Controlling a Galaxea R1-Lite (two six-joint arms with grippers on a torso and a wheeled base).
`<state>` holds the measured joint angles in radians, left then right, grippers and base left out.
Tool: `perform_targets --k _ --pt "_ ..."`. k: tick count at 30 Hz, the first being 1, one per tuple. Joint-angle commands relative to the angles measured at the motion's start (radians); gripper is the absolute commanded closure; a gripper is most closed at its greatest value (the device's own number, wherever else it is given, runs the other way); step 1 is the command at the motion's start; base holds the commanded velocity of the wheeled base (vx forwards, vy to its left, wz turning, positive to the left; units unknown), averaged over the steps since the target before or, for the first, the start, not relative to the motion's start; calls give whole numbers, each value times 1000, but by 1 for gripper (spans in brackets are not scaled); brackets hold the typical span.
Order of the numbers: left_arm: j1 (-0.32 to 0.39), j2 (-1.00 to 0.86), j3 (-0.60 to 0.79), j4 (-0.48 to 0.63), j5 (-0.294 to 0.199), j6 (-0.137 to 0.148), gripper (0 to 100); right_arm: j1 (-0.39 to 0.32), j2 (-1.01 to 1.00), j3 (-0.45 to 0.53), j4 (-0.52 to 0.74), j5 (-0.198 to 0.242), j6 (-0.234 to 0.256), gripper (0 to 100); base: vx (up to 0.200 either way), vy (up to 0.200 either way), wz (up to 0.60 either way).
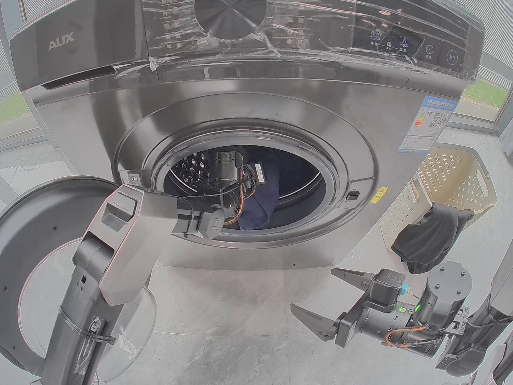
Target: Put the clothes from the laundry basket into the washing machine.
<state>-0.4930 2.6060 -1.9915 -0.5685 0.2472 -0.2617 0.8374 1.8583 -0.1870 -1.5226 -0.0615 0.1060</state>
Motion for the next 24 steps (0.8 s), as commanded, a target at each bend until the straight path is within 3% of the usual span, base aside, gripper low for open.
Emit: perform_targets --k 1,9,23,24 --pt "-21 -95 118 75 0 -5 0 0 1 1 -1 0 0 0 0 0 0" --pt "-87 -270 382 228 -22 6 0 2 2 0 -1 0 0 0 0 0 0" --pt "-84 -230 479 240 -36 35 0 2 5 0 -1 0 0 0 0 0 0" --pt "-84 -222 476 234 -36 35 100 2 5 0 -1 0 0 0 0 0 0"
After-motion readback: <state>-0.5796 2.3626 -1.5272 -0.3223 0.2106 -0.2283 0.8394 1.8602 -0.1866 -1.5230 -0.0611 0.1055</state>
